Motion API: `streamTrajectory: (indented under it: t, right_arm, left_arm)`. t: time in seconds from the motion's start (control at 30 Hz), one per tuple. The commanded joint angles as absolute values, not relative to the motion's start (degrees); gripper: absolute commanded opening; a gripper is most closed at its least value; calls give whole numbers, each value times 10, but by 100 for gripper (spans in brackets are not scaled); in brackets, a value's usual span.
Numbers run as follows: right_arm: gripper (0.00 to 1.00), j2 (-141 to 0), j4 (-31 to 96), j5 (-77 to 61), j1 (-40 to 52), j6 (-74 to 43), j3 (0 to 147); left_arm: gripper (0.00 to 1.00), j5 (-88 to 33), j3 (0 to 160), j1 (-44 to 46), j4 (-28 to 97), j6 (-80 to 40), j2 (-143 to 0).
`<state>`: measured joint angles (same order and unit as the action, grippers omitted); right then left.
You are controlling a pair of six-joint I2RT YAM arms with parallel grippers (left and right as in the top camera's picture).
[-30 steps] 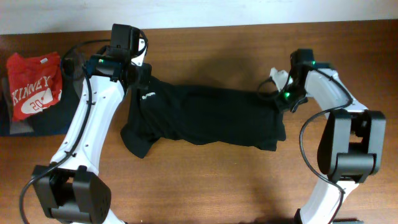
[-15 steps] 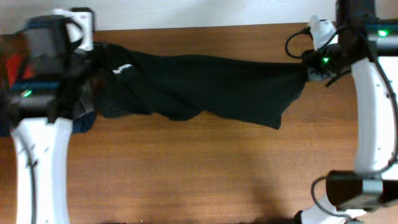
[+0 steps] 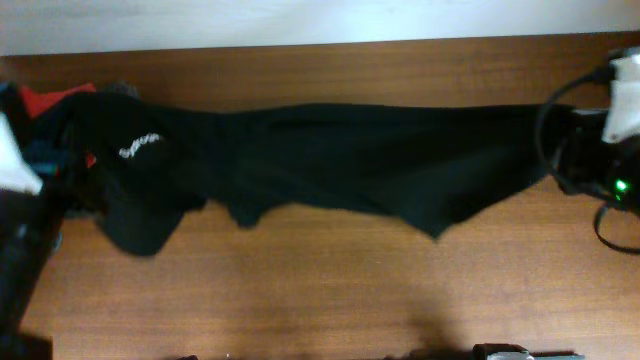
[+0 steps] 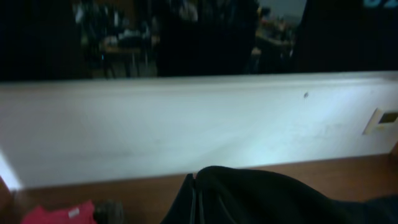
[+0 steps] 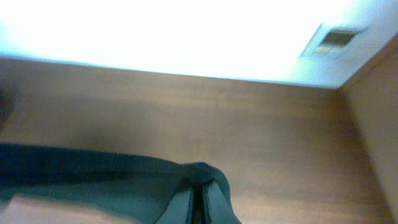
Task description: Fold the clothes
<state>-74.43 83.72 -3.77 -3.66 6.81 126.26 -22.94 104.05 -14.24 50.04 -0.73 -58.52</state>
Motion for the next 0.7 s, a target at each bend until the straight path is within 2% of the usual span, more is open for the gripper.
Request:
streamTrajectory:
  t: [0.0, 0.17, 0.3, 0.47, 0.6, 0.67]
  right_arm:
    - [4, -762, 824, 16, -38, 50, 1268]
    - [4, -896, 831, -3, -38, 51, 1268]
    - [4, -1012, 795, -19, -38, 51, 1268]
    - [4, -1037, 733, -17, -38, 22, 1328]
    - [4, -1028, 796, -16, -38, 10, 1480]
    - [4, -1029, 866, -17, -38, 12, 1492]
  left_arm:
    - [0, -249, 1042, -148, 495, -13, -635]
    - [0, -344, 1042, -143, 482, -13, -782]
    - [0, -383, 1042, -112, 399, -13, -896]
    - [0, -367, 1080, -72, 294, -13, -946]
    - [0, -356, 1231, -79, 376, -10, -945]
    - [0, -356, 1260, -76, 500, 18, -945]
